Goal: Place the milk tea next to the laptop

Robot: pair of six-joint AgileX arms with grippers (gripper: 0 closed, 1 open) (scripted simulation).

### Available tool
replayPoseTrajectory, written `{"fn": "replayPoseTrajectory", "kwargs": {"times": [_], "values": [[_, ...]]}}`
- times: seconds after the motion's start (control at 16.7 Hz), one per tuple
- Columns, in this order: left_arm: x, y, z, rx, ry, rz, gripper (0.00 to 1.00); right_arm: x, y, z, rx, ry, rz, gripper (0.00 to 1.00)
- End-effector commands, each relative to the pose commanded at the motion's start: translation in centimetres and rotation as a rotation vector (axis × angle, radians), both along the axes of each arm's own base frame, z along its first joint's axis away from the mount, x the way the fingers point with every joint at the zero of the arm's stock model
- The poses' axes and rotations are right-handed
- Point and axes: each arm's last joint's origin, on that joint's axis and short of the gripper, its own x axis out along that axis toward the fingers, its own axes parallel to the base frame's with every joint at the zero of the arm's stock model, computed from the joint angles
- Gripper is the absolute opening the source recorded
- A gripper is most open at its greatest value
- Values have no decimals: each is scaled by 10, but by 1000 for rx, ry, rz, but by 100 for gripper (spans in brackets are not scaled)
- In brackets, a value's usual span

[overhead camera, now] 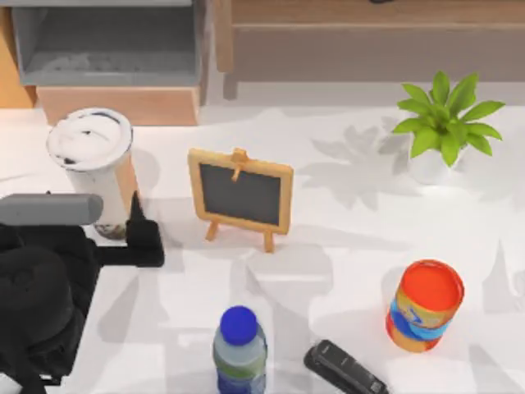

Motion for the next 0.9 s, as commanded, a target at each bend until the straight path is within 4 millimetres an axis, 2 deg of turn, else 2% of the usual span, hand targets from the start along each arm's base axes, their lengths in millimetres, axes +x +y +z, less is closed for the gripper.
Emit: {"fn": "replayPoseTrajectory", "kwargs": {"times": [0.36,0.66,0.9], "values": [[56,0,-15,4,8,0,100,0,0,0,0,0,0,100],[60,0,-16,3,6,0,100,0,0,0,0,0,0,100],[60,0,-16,3,6,0,70,0,0,0,0,0,0,100]]}}
